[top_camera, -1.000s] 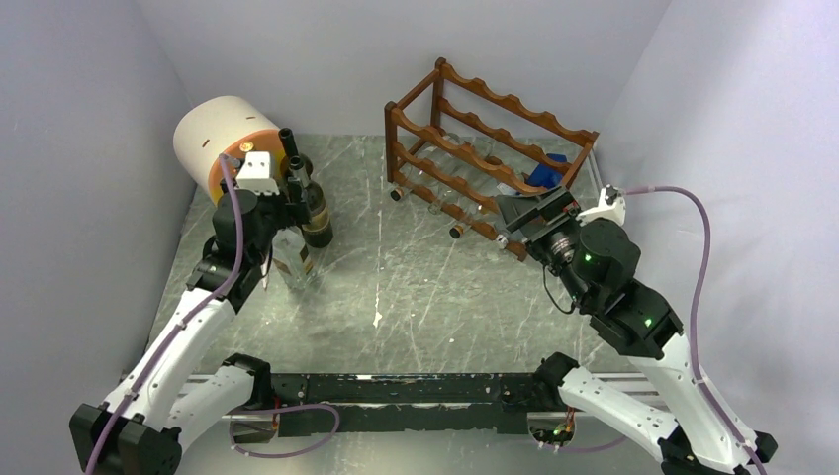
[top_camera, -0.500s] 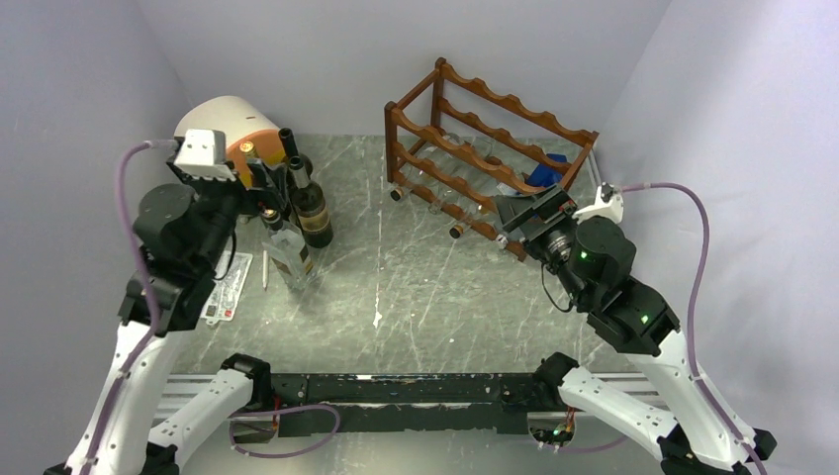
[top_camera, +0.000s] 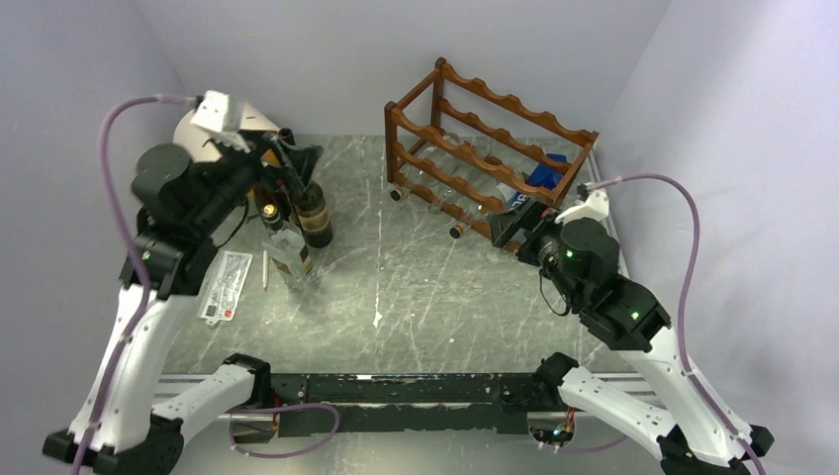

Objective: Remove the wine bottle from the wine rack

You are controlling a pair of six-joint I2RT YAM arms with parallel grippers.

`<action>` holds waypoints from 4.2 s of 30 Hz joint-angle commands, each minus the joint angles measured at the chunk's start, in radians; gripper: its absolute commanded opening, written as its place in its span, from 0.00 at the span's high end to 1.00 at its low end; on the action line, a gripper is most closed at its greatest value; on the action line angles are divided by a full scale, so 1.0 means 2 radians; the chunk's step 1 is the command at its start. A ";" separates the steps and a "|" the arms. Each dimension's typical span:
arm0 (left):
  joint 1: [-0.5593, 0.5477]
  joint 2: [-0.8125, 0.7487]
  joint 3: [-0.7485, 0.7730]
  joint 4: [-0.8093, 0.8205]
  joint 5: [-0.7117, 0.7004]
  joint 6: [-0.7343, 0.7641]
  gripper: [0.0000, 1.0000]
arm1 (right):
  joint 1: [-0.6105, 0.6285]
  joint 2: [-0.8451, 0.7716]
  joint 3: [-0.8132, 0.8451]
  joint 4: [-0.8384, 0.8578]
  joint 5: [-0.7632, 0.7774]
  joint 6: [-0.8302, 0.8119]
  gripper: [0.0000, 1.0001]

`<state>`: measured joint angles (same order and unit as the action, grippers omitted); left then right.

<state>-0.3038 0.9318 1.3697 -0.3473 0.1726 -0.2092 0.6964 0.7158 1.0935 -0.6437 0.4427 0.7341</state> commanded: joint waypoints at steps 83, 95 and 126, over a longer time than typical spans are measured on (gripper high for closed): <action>-0.127 -0.022 -0.186 0.174 -0.219 0.113 0.12 | -0.013 0.592 -0.026 0.520 -0.103 -1.010 0.20; -0.126 -0.017 -0.186 0.174 -0.216 0.110 0.13 | -0.008 0.660 -0.004 0.584 -0.046 -1.005 0.24; -0.126 -0.006 -0.190 0.176 -0.210 0.109 0.13 | -0.011 0.737 -0.003 0.693 -0.006 -1.053 0.75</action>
<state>-0.5640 0.9203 0.9997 -0.0273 -0.2462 0.0147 0.6708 2.1872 1.1030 0.6624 0.4141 -1.3903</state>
